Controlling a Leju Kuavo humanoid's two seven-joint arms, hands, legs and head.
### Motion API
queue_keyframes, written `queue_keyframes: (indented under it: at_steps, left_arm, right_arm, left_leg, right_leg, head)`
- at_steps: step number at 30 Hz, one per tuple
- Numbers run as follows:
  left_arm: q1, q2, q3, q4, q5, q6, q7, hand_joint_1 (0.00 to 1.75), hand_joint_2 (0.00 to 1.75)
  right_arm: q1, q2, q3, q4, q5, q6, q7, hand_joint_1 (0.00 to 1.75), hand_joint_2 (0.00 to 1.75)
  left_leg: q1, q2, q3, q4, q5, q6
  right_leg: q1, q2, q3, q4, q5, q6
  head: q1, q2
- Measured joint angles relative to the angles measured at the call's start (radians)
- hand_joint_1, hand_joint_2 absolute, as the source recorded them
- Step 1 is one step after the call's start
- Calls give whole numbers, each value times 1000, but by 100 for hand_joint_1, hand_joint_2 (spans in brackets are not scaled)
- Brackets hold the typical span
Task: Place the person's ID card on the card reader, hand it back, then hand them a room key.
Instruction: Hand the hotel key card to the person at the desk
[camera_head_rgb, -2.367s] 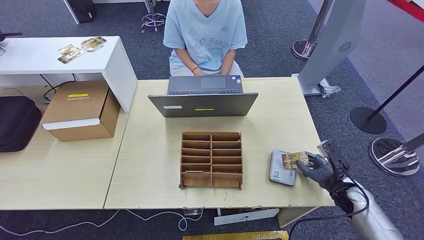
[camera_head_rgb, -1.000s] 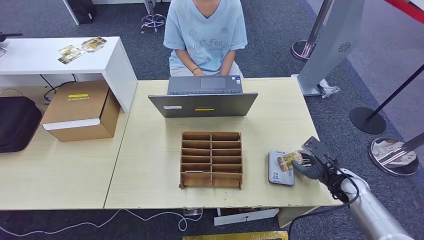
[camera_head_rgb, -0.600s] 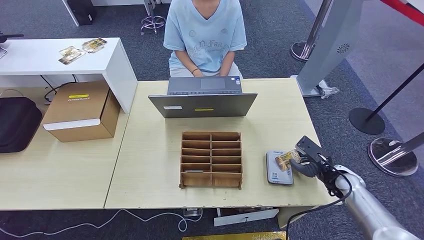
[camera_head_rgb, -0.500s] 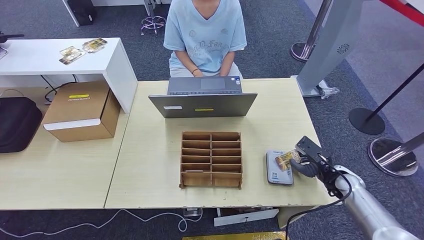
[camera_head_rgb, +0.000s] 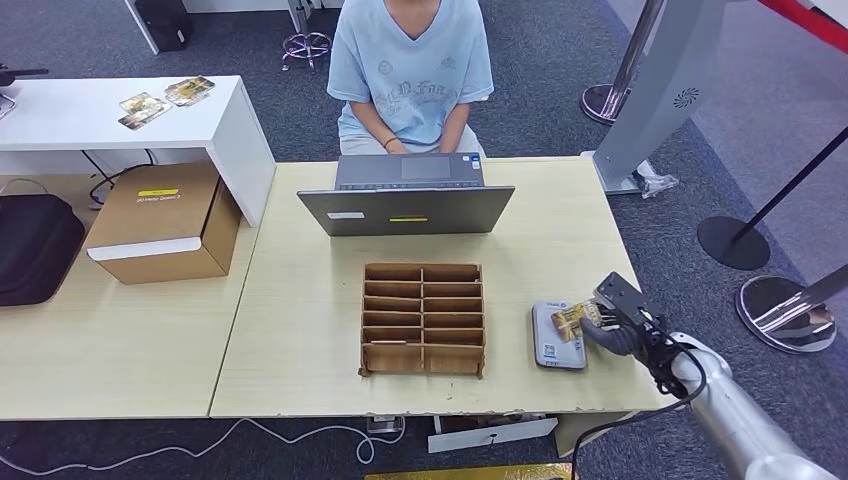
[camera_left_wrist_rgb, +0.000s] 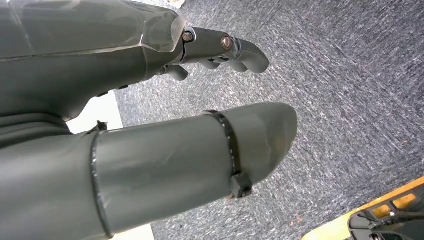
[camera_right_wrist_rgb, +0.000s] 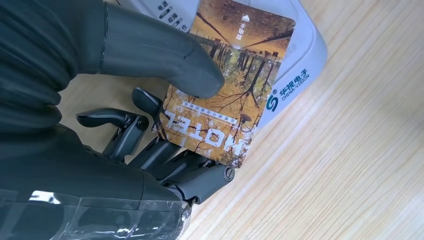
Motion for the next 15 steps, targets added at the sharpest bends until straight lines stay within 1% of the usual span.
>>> queue_keyframes:
  at_steps: [7,15]
  left_arm:
    - [0,1,0,0,3,0,0,0,0]
    - [0,1,0,0,9,0,2,0,0]
  right_arm:
    - [15,0,-39,0,-129,63,-48,175,175]
    - [24,0,-81,-27,-229,77,-89,175,175]
  left_leg:
    - [0,0,-1,0,0,0]
    - [0,-1,-3,0,0,0]
  right_leg:
    - [0,0,-1,0,0,0]
    - [0,-1,-3,0,0,0]
  head:
    - [0,0]
    - [0,0]
